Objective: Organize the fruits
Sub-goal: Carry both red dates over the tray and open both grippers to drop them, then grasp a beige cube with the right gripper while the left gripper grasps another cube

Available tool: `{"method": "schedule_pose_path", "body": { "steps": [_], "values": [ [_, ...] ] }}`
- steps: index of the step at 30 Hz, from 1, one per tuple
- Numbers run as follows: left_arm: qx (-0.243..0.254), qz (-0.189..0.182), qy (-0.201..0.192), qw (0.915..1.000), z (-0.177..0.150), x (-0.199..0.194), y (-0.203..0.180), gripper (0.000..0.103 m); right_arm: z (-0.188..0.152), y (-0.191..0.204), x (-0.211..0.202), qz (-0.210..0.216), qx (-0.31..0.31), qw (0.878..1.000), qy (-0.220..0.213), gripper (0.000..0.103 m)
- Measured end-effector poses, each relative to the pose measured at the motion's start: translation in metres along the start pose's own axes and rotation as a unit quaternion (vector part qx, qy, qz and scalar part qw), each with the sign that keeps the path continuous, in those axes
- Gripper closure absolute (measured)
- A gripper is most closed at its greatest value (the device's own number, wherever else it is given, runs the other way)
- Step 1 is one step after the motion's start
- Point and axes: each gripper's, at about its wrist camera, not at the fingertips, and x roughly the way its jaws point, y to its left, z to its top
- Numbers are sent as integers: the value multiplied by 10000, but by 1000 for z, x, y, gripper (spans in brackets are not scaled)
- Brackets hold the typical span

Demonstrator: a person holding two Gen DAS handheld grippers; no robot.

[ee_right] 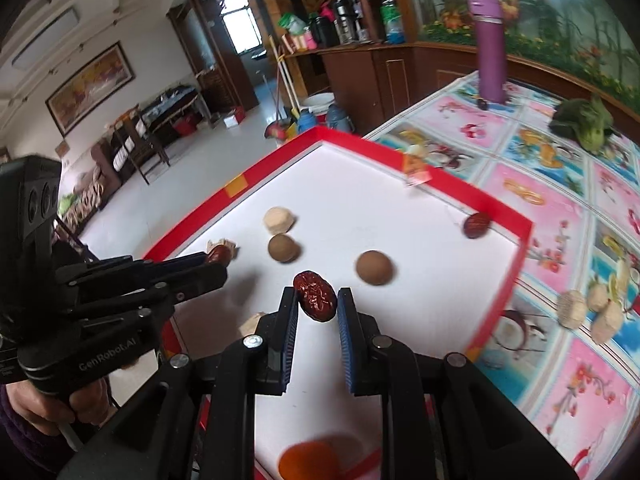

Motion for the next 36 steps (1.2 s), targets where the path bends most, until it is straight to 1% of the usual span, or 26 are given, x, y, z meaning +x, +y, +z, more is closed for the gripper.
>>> {"method": "schedule_pose_path", "body": {
  "steps": [4,8,13,16,17,19,20,21,22,26,29,31,33,35,36],
  "values": [
    [1,69,46,10000,-2,2,5,85,2,7,14,-57,-9,9999,130,85],
    [-14,95,126,9999,-5,5,9,85,4,8,30,-176,28,9991,389,85],
    [-56,258,171,9995,-5,5,12,85,2,14,28,-171,9,9986,500,84],
    [-65,297,165,9994,-4,3,12,84,4,13,23,-183,2,9987,467,84],
    [-65,306,170,9994,-4,3,11,82,4,12,19,-148,33,9991,407,84],
    [-64,342,148,9993,-3,2,10,72,5,8,11,-78,82,9995,285,82],
    [-73,375,139,9992,-2,1,9,62,5,5,5,-63,118,9997,195,82],
    [-89,400,123,9991,-1,0,8,55,6,2,0,-61,152,9998,105,82],
    [-94,418,88,9990,0,-2,6,54,5,-2,-6,-64,181,9998,26,82],
    [-14,385,22,9993,4,-7,-6,53,3,-21,-30,-238,295,9989,-258,81],
    [202,313,-40,9993,9,-11,-26,51,-4,-43,-51,-440,416,9972,-442,81],
    [379,212,-82,9990,13,-13,-43,50,-9,-61,-63,-657,486,9952,-547,79],
    [587,100,-125,9981,16,-14,-61,47,-19,-85,-76,-993,635,9911,-613,70],
    [727,12,-134,9973,18,-14,-76,42,-27,-109,-83,-1172,899,9873,-588,68],
    [795,-41,-124,9968,20,-12,-84,42,-30,-121,-84,-1283,1025,9849,-554,68]
  ]
}}
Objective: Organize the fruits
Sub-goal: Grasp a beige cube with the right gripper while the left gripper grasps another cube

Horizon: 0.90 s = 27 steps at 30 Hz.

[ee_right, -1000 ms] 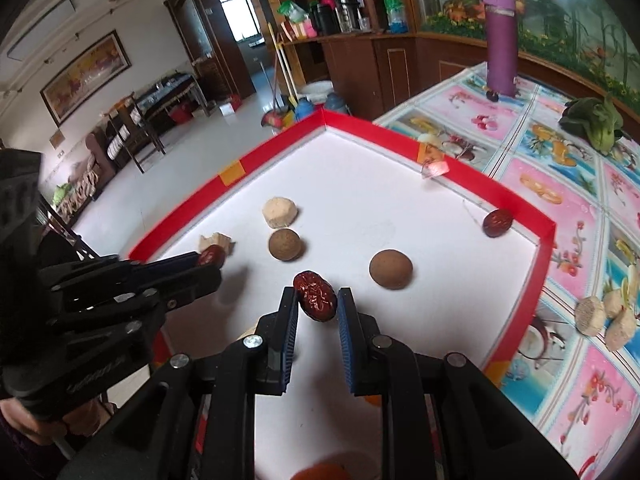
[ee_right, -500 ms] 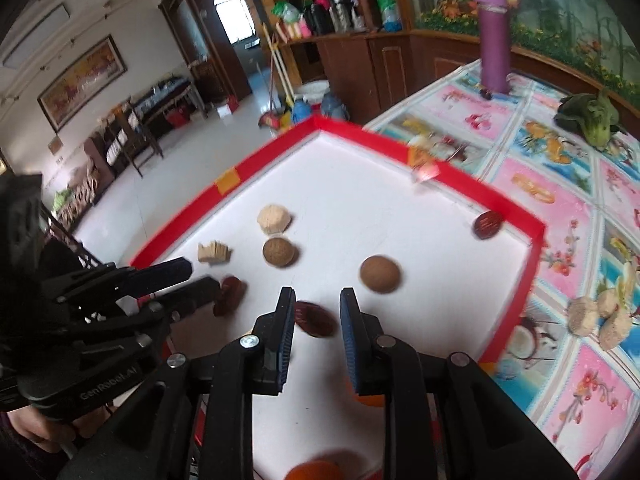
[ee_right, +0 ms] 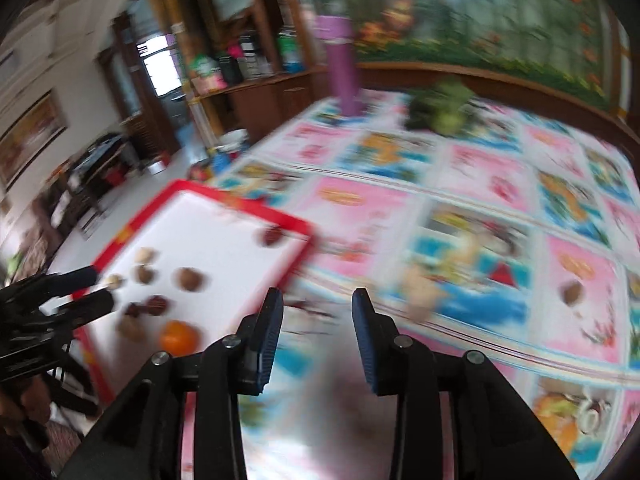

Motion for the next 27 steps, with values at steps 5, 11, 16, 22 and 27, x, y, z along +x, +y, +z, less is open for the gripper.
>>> {"method": "schedule_pose_path", "body": {
  "steps": [5,11,16,22,27],
  "values": [
    [439,-250,59,9987,12,9,-41,42,0,-40,15,-459,354,9982,169,68],
    [647,-335,218,9971,24,23,-67,42,1,-44,33,-471,432,9973,374,68],
    [741,-430,328,9958,29,30,-81,42,-2,-50,39,-444,462,9971,400,77],
    [924,-549,481,9930,36,45,-108,42,-10,-74,15,-493,697,9961,232,77],
    [945,-644,694,9910,47,75,-134,42,-22,-102,-9,-586,875,9944,76,77]
  ]
}}
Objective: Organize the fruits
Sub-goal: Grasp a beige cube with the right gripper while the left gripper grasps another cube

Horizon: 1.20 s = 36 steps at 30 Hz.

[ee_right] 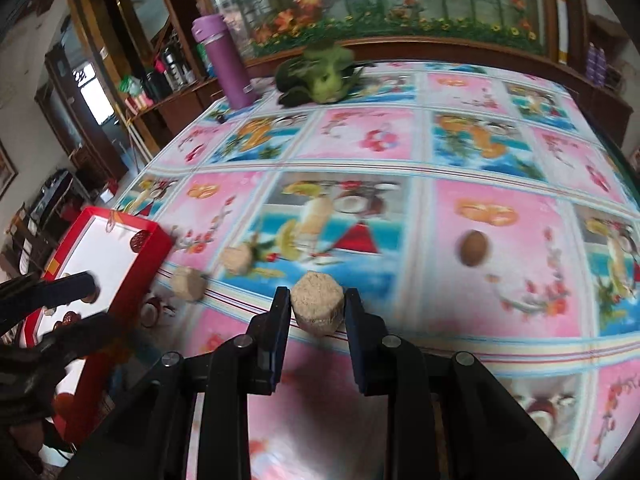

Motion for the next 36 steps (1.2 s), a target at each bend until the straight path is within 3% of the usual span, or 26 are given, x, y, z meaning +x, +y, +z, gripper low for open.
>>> {"method": "schedule_pose_path", "body": {
  "steps": [10,19,27,36],
  "values": [
    [-77,333,386,9987,18,61,-12,43,3,-21,-15,30,243,9994,-263,77],
    [-20,109,337,9994,19,68,-16,80,3,-20,-14,104,255,9993,-233,77],
    [-13,-71,22,10000,11,42,-25,82,2,-17,-16,41,214,9988,-434,77],
    [74,-452,-649,9968,-12,-24,-33,82,1,-14,-24,-263,175,9949,-957,77]
  ]
}}
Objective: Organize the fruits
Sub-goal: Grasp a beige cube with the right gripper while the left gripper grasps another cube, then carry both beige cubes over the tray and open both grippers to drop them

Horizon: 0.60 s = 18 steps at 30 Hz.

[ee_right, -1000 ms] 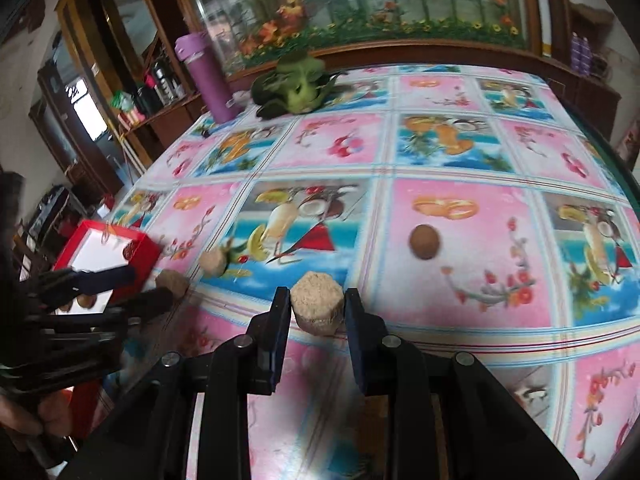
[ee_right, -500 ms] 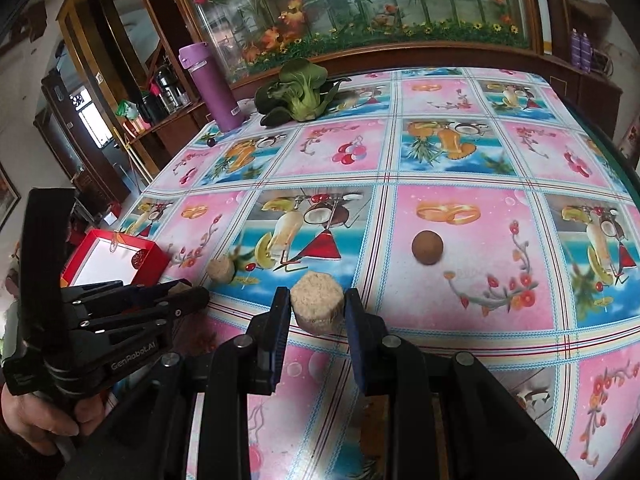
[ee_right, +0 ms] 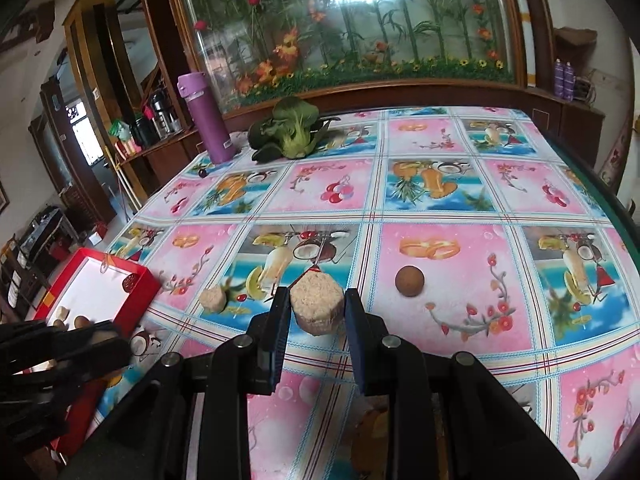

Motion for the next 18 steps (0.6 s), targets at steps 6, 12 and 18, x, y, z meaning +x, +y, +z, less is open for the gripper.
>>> {"method": "schedule_pose_path", "body": {
  "steps": [6,12,18],
  "values": [
    [-290,282,-407,9984,-7,-46,43,82,-3,14,-1,177,-20,9998,91,77],
    [-889,853,-594,9906,-17,-73,119,82,-1,66,0,649,-203,9976,149,77],
    [-1245,1105,-651,9839,-26,-82,166,82,8,130,5,1016,-729,9920,182,77]
  ]
}}
